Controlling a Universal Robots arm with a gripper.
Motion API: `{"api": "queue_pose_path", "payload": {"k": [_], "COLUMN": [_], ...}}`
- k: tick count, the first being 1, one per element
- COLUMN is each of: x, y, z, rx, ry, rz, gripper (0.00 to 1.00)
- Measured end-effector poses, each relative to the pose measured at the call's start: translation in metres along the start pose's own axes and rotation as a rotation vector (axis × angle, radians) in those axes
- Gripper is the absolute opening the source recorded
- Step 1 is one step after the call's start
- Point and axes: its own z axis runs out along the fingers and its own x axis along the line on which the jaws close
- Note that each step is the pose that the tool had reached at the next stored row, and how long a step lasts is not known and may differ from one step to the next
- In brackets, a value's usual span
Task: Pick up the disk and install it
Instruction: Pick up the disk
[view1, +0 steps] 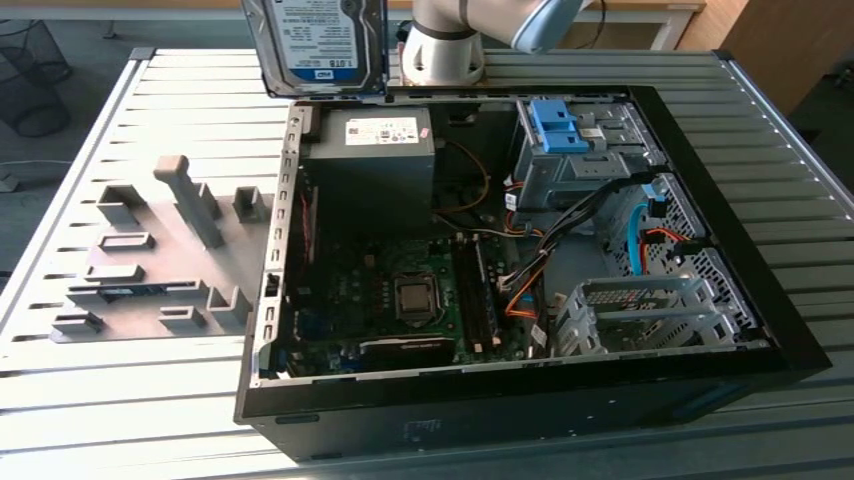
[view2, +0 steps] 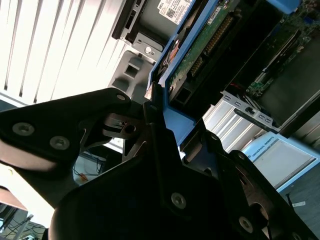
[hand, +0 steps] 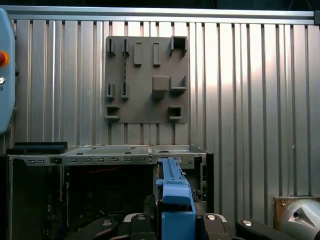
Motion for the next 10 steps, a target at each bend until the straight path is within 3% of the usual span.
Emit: {"api": "queue_pose_path", "payload": {"k": [7, 10], "x": [-0.0002, -0.0003], "y": [-0.0093, -0.0168], "z": [-0.0002, -0.0004], "rx": [0.0001, 0.0001], "ry": [0.0000, 0.0000], "rz": [0.000, 0.000], "gripper": [0.36, 0.36]}}
